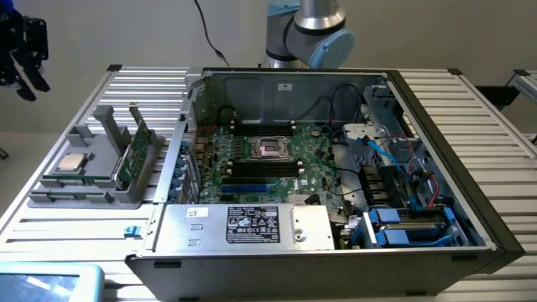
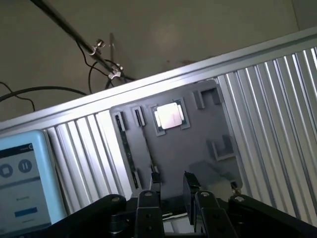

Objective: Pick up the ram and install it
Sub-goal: 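Pick up the ram and move it above insertion slot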

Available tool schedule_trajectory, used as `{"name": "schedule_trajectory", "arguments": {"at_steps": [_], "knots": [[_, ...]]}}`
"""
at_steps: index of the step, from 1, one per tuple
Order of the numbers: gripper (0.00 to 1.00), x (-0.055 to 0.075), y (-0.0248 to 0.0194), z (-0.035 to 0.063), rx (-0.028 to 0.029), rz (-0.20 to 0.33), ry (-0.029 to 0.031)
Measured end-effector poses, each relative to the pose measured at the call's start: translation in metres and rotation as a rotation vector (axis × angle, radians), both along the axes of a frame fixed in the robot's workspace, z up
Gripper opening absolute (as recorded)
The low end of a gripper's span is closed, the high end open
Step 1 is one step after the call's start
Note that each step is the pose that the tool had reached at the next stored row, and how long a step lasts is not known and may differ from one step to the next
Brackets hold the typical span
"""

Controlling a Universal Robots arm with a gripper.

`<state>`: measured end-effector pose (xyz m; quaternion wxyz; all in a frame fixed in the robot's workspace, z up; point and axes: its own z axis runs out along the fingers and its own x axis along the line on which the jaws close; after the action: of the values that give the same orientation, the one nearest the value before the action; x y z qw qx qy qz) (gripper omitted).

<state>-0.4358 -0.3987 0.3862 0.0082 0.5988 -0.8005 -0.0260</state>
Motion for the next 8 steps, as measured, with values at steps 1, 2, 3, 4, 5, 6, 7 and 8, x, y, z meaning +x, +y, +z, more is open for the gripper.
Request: {"name": "schedule_trajectory", "arguments": {"at_steps": [1, 2, 3, 4, 5, 6, 7, 8], "knots": [[0.32, 0.0, 0.0, -0.0002, 0.0, 0.019, 0.0001], [0.32, -0.0001, 0.0, -0.0003, 0.0, 0.037, 0.0002], [0.32, -0.0002, 0.0, -0.0003, -0.0001, 0.053, 0.0006], [0.32, -0.0004, 0.0, -0.0003, -0.0002, 0.065, 0.0011], [0.32, -0.0004, 0.0, -0.0003, -0.0003, 0.065, 0.0011], [0.32, -0.0004, 0.0, -0.0003, -0.0002, 0.065, 0.0011], [0.32, -0.0004, 0.0, -0.0004, -0.0002, 0.065, 0.001], [0.32, -0.0004, 0.0, -0.0005, 0.0, 0.065, 0.0008]]}}
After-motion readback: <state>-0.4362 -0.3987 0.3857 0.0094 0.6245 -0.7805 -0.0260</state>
